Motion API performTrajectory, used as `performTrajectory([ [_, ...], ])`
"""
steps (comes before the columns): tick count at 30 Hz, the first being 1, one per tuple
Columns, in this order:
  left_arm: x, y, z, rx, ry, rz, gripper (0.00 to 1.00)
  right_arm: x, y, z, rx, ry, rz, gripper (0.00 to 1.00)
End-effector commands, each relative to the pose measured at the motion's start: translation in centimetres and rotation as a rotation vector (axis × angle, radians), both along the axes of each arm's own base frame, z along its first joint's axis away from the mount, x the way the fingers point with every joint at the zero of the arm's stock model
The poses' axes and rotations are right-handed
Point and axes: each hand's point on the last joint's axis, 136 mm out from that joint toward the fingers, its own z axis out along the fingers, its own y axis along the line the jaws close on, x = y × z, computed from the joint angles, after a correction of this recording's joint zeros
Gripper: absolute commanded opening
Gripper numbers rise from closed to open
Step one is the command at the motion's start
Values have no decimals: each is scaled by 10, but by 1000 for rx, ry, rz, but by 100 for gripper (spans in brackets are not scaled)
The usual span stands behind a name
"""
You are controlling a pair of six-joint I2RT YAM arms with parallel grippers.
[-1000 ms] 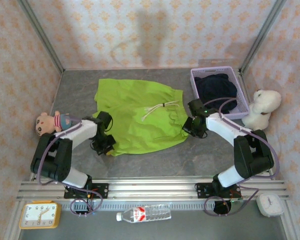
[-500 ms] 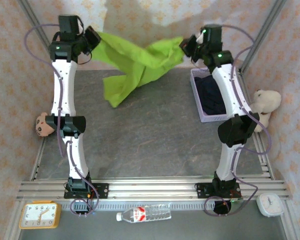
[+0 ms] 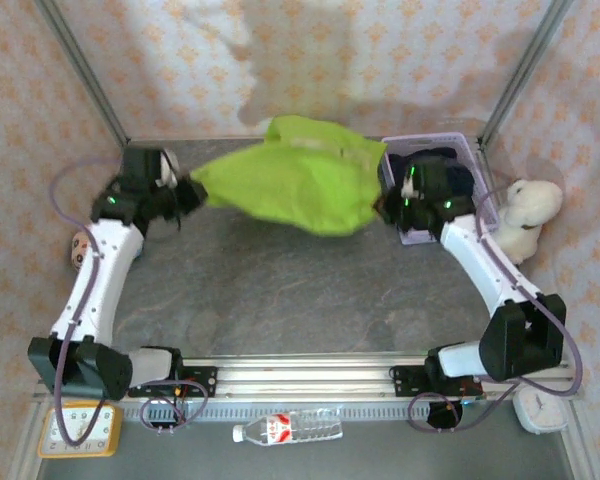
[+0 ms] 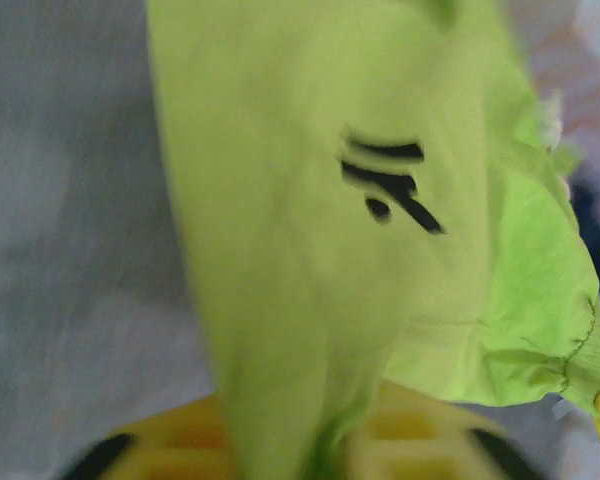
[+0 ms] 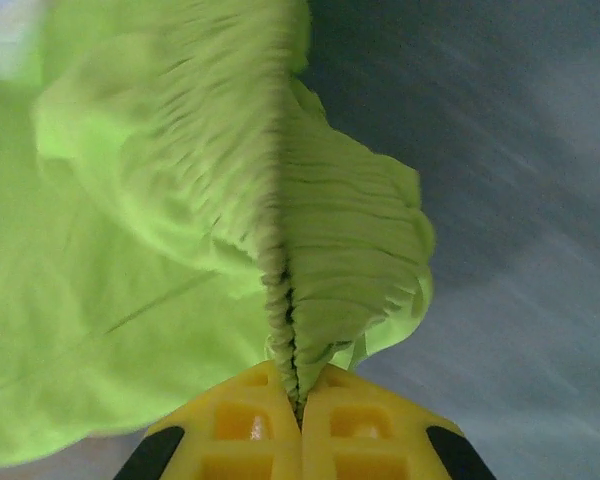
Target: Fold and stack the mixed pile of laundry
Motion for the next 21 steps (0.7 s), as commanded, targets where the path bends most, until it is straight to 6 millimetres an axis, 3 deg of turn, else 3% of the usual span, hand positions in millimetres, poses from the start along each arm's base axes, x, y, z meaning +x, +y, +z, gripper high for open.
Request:
performTrajectory([
  [1, -58, -11, -73, 47, 182, -31, 78, -61, -46, -17, -167, 83, -128, 28],
  [2, -69, -10, -86, 39, 223, -12, 82, -70, -60, -18, -223, 82, -160, 49],
  [3, -76, -7, -95, 42, 244, 4, 84, -72, -67, -13, -253, 59, -175, 60],
  [4, -76, -5, -96, 53, 242, 19, 86, -70, -72, -5, -277, 23, -189, 61],
  [7, -49, -5, -77, 58, 163, 29, 87, -47, -68, 21, -265, -64, -189, 57],
  [12, 16, -19, -60, 46, 84, 16, 85, -6, -29, 29, -186, -66, -103, 50],
  [16, 50, -35, -73, 74, 81, 1, 82, 18, 2, 19, -160, -83, -68, 49],
  [21, 53, -35, -123, 132, 200, 20, 79, 37, 24, -20, -164, -16, -43, 48],
])
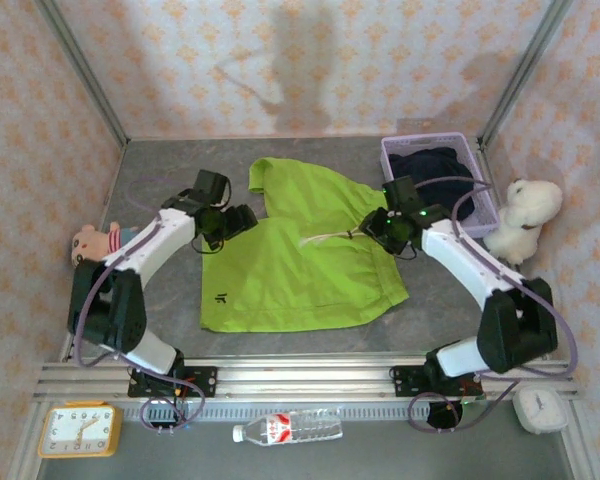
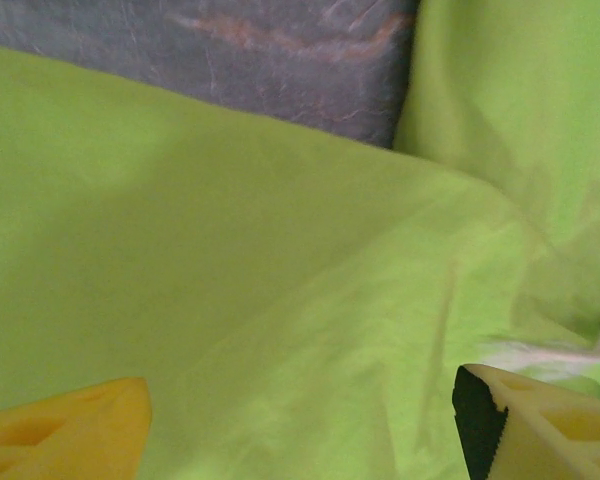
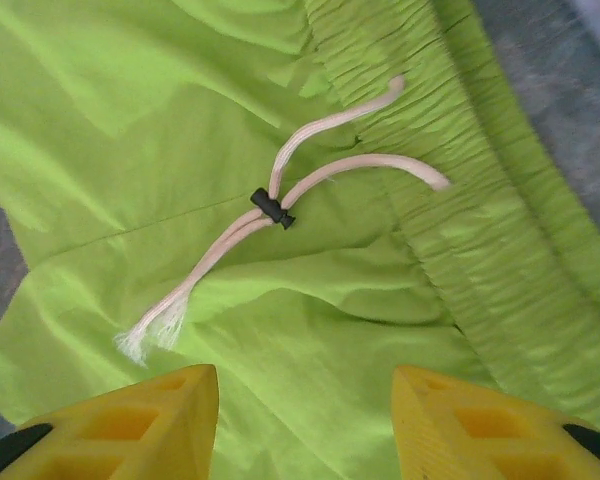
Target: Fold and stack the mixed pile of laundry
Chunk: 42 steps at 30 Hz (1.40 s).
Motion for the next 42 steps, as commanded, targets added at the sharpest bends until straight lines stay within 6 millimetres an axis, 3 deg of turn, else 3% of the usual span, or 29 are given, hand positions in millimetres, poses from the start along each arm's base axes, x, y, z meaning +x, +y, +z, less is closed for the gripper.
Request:
performTrajectory([
  [1, 2, 13, -25, 79, 44, 51, 80, 21, 7, -10, 1, -15, -27, 48],
  [7, -31, 33, -67, 188, 177, 46, 80, 14, 2, -58, -54, 88, -35, 48],
  [11, -36, 36, -67, 189, 192, 46, 77, 9, -6, -69, -108, 129, -28, 48],
  [14, -7, 37, -37, 155, 118, 64, 72, 8, -13, -72, -160, 153, -23, 49],
  [17, 35, 38, -10, 79, 41, 120, 63, 7, -16, -78, -185, 183, -14, 49],
  [22, 106, 30, 6, -16, -27, 180, 53, 4, -18, -86, -197, 214, -17, 46],
  [26, 147, 22, -15, -29, -19, 176, 53, 4, -20, -87, -202, 228, -14, 45],
  [30, 172, 23, -38, 18, 9, 158, 51, 4, -20, -90, -191, 243, -9, 43],
  [36, 191, 24, -64, 53, 34, 142, 44, 4, -21, -91, -187, 264, 1, 37],
  [42, 205, 13, -74, 18, 18, 120, 36, -4, -37, -92, -218, 291, -4, 30],
])
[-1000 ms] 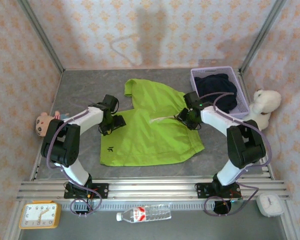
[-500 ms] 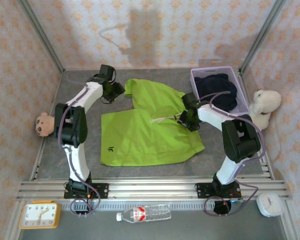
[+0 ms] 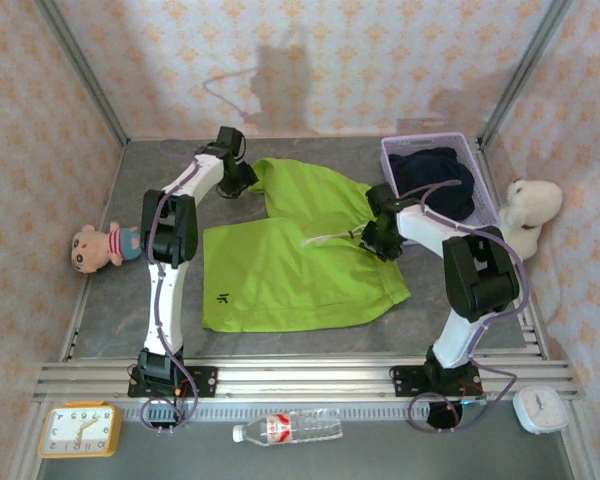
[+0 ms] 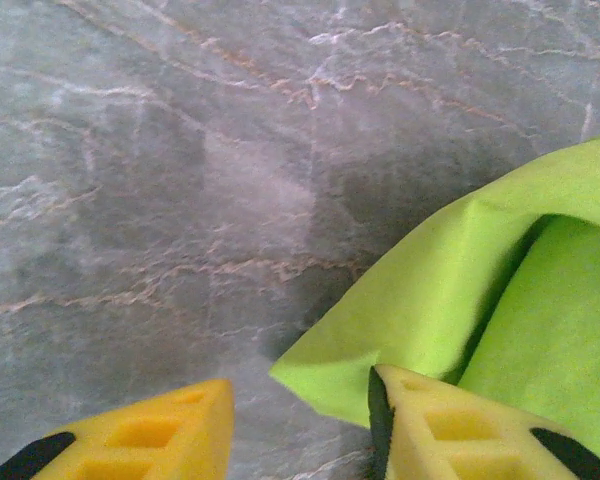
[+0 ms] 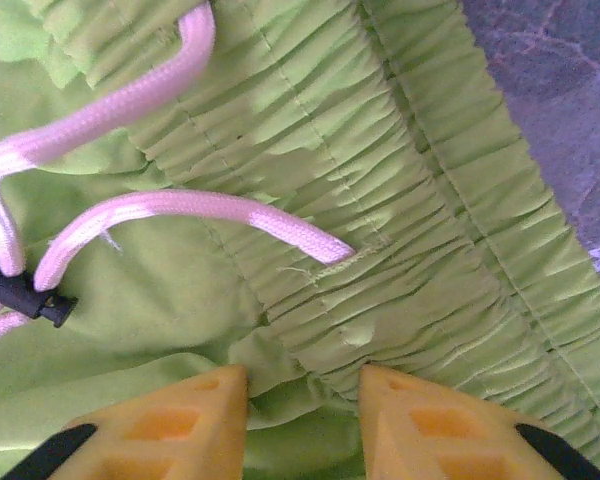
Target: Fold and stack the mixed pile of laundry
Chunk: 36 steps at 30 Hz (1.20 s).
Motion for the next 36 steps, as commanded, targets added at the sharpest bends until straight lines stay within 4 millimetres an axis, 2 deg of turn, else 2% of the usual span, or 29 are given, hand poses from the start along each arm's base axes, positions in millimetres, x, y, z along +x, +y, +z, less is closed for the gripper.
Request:
performTrajectory([
  [1, 7, -10, -13, -4, 5, -38, 35, -9, -22, -2, -60, 46, -16, 28],
  [5, 16, -31, -12, -23, -16, -94, 32, -17, -29, -4, -65, 62, -21, 25],
  [6, 17, -36, -13, -18, -13, -113, 25, -19, -30, -4, -66, 63, -20, 25],
  [8, 15, -40, -17, -3, 9, -139, 0, -20, -32, -3, -70, 64, -19, 24],
  [11, 12, -27, -13, 69, 35, -141, 0, -21, -34, -3, -72, 62, -16, 23],
  [13, 11, -5, 2, 168, 30, -131, 0, -20, -33, -3, -68, 62, -10, 22],
  [16, 12, 47, 42, 379, -11, -120, 0, -18, -31, -4, -60, 60, -9, 22],
  [18, 12, 92, 83, 569, -43, -87, 0, -14, -28, -2, -47, 51, -10, 22],
  [21, 7, 143, 150, 881, -84, -59, 0, -10, -26, 1, -38, 42, -4, 22],
  [23, 6, 152, 186, 1051, -113, -79, 0, -9, -25, 3, -35, 41, 4, 23],
  [25, 7, 144, 201, 1156, -135, -150, 0, -9, -24, 2, -35, 42, 12, 23],
  [26, 7, 136, 200, 1172, -146, -187, 0, -9, -24, 3, -33, 41, 14, 23],
  [27, 7, 129, 192, 1164, -146, -220, 9, -8, -23, 3, -29, 41, 16, 23],
  [29, 3, 126, 171, 1119, -97, -229, 58, -7, -21, 4, -20, 37, 19, 24],
  [30, -2, 129, 159, 1103, -44, -213, 69, -6, -19, 6, -11, 32, 22, 24],
  [34, -17, 129, 120, 973, 64, -209, 74, -1, -15, 18, 7, -3, 35, 26],
  [36, -26, 129, 117, 931, 62, -188, 74, 1, -14, 24, 10, -14, 42, 26],
])
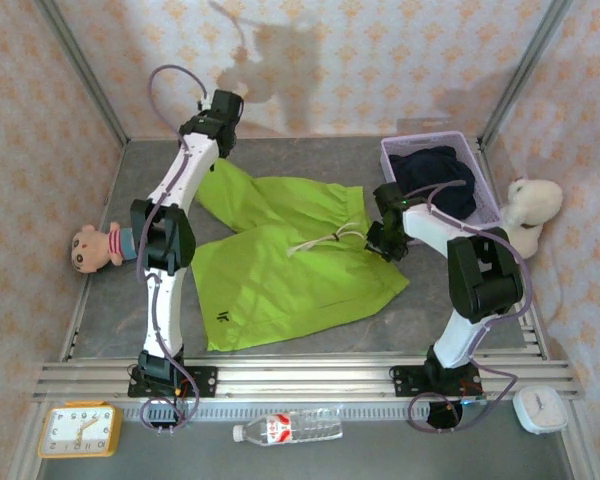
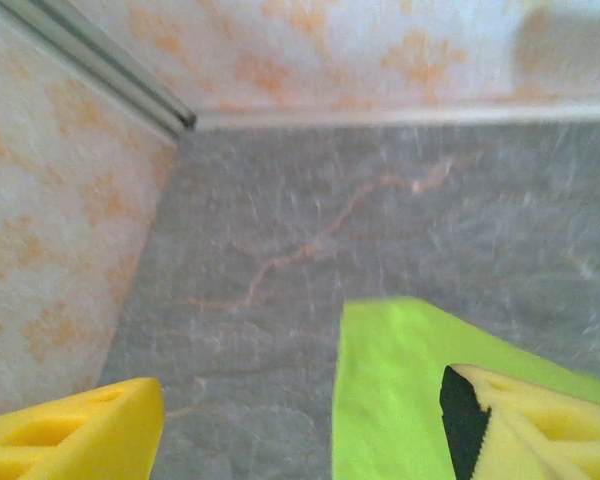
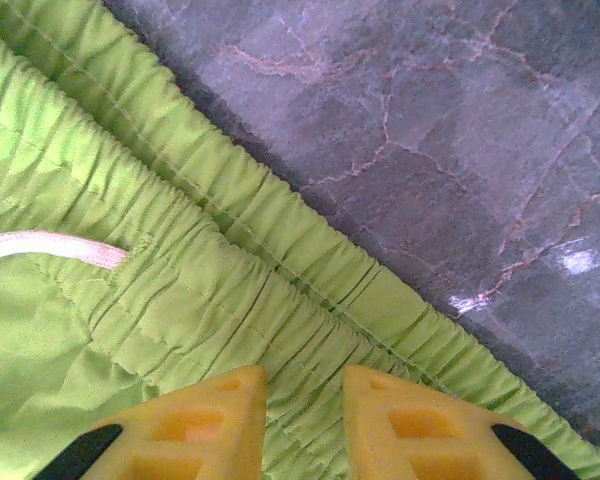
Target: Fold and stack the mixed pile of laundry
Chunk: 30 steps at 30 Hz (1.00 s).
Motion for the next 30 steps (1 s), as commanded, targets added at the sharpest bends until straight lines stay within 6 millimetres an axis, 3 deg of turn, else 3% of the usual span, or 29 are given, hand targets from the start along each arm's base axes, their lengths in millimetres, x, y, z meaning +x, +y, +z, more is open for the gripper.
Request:
performTrajectory([
  [1, -33, 14, -37, -63, 128, 74, 74, 7, -4, 21, -5, -36, 1, 26],
  [4, -45, 12, -31, -147, 96, 97, 74, 11, 0, 27, 7, -50, 5, 27],
  [7, -47, -9, -34, -297, 75, 68, 73, 21, 4, 35, 17, -74, 5, 26],
  [11, -45, -22, -67, -406, 105, 109, 72, 50, 14, 49, 44, -137, -16, 26],
  [16, -66, -24, -104, -479, 174, 203, 72, 92, 36, 52, 74, -183, -3, 26],
  [23, -94, -33, -125, -563, 209, 201, 74, 142, 63, 24, 30, -176, 20, 25],
  [26, -97, -28, -141, -548, 245, 221, 74, 155, 60, 9, -19, -158, -19, 25],
  [30, -91, -11, -166, -505, 305, 286, 74, 169, 39, -4, -143, -140, -96, 25],
])
